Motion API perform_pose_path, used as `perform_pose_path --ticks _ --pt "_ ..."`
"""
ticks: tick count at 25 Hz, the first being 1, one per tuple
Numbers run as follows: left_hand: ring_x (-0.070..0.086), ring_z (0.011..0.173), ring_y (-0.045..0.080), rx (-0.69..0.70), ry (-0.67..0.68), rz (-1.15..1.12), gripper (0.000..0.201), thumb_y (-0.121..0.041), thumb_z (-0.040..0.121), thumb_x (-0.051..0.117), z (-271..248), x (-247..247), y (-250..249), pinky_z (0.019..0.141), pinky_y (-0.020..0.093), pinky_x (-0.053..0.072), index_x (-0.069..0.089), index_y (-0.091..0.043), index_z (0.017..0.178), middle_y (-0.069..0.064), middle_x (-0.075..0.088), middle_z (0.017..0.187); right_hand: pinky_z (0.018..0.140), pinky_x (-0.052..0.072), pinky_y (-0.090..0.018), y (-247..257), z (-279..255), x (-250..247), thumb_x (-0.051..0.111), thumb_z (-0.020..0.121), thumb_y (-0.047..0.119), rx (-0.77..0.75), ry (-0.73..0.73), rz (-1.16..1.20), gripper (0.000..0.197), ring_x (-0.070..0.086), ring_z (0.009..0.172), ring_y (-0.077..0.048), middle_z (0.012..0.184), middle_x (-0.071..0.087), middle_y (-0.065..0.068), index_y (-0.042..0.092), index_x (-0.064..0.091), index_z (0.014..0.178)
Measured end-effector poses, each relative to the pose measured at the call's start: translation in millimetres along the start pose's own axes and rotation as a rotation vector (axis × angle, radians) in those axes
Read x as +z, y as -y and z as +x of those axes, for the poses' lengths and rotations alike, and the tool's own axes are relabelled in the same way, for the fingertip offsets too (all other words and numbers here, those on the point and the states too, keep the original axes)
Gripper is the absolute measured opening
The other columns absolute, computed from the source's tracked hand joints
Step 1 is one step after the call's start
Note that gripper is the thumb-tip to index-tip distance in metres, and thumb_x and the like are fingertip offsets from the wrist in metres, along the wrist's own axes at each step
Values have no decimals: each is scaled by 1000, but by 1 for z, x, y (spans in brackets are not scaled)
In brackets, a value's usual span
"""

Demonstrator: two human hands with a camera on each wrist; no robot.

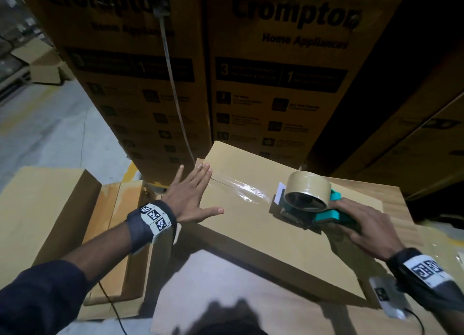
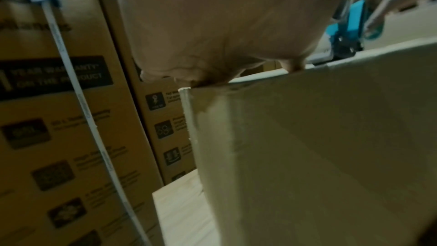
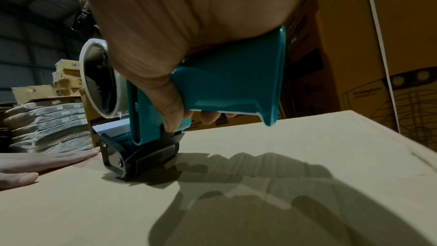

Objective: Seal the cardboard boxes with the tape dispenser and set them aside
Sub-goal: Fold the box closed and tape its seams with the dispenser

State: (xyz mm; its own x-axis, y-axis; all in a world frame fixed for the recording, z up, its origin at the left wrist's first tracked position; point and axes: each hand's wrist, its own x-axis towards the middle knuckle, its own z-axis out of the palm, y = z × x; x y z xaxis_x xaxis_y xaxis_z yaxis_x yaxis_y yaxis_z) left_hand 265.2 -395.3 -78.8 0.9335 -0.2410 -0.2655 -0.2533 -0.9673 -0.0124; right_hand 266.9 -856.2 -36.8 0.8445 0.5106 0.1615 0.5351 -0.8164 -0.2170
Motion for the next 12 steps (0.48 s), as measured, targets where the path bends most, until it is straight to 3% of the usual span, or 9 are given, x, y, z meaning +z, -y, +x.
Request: perform_pose_path --ticks 6,9,12 --pt "-20 155 20 136 19 -133 120 -99 79 16 9 7 -58 128 44 -4 -11 -17 163 -2 -23 168 61 55 -33 -3 0 -4 92 69 11 5 39 16 77 71 89 -25 112 73 1 41 51 127" --pt "-12 157 15 116 -42 -209 106 -90 88 15 10 7 -47 129 41 4 -9 -20 163 -2 -18 168 61 55 -33 -6 -1 -4 91 72 14 26 43 20 75 70 90 -24 113 73 4 44 50 128" --pt "-9 156 13 71 -81 -191 100 -86 91 12 13 10 -22 128 38 4 -11 -19 162 0 -16 168 65 58 -34 1 2 -1 89 76 18 45 47 63 72 69 92 -20 116 72 5 45 49 130"
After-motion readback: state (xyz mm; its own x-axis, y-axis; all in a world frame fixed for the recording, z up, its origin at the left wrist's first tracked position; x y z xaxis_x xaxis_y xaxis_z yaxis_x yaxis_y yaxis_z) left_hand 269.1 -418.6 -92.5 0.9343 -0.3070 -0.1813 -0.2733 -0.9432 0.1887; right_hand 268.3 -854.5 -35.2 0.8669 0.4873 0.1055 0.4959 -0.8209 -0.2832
